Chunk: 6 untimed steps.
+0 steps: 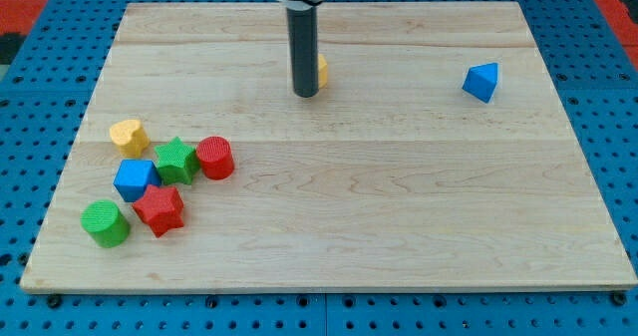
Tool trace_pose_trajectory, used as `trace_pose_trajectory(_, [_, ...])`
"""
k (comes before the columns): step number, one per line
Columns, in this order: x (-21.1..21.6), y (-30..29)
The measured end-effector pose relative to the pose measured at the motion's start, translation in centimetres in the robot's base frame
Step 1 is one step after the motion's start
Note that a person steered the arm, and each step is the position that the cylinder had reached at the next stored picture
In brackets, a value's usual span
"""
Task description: Move the yellow hexagon towards the top center of the board
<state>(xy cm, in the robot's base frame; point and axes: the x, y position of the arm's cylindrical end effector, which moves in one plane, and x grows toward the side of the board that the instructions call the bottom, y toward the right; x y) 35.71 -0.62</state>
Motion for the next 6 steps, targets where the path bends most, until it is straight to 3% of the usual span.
trace_pose_trajectory(1, [-2.5,3.5])
trace_pose_trajectory(2, [-4.2,0.9])
trace_pose_trajectory(4, [-3.3,-1.9])
trace_pose_trajectory(6, [-7.3,-2.8])
